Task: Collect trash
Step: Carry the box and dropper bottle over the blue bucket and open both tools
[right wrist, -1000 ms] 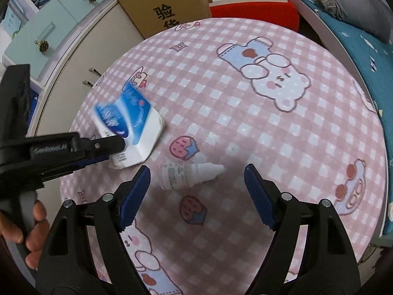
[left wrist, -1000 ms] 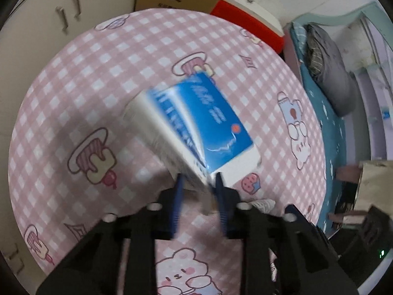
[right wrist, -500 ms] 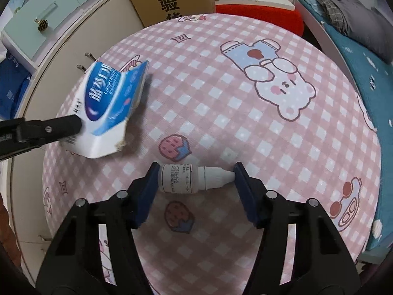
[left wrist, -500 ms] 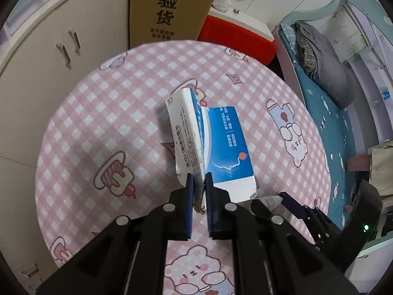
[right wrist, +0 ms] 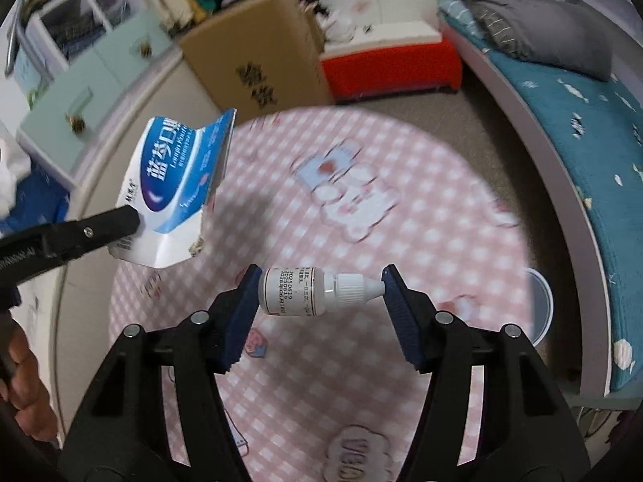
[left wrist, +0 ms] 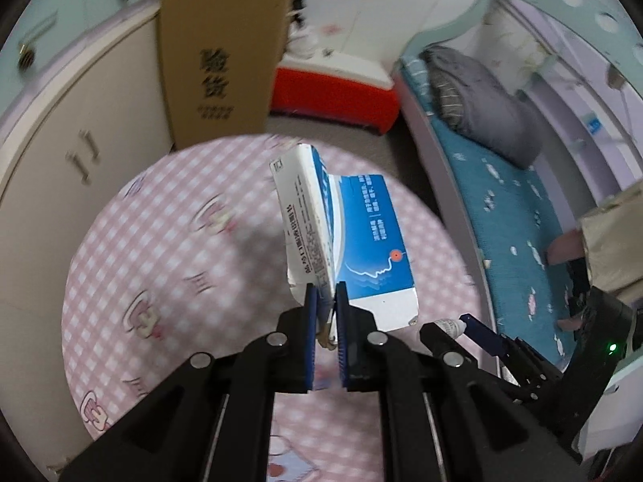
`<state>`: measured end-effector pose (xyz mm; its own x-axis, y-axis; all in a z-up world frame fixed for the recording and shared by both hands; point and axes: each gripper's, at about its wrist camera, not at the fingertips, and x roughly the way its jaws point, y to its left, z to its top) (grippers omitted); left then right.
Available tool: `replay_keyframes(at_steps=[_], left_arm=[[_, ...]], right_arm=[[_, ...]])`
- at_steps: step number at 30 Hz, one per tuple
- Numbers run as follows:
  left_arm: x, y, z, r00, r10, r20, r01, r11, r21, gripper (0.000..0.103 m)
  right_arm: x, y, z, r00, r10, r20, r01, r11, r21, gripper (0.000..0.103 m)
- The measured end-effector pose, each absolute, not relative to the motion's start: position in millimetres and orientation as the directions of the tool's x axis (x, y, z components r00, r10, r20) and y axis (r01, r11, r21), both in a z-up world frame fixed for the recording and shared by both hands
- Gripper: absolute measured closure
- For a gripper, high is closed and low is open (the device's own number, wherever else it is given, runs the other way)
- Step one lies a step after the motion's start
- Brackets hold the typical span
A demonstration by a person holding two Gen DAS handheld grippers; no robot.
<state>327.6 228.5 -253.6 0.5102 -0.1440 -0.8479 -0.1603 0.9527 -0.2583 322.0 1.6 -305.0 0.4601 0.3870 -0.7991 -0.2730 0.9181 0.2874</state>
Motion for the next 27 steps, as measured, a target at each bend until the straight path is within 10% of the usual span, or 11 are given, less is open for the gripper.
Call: replay_keyframes(at_steps=[27], left_arm=[[401.0, -115.8, -243.0, 0.472, -0.269, -0.84, 0.081, 0.961, -0.263, 0.095]], right_arm=[[361.3, -356.0, -255.0, 0.601, 0.296, -0.743, -0.038, 0.939, 0.343, 0.043]])
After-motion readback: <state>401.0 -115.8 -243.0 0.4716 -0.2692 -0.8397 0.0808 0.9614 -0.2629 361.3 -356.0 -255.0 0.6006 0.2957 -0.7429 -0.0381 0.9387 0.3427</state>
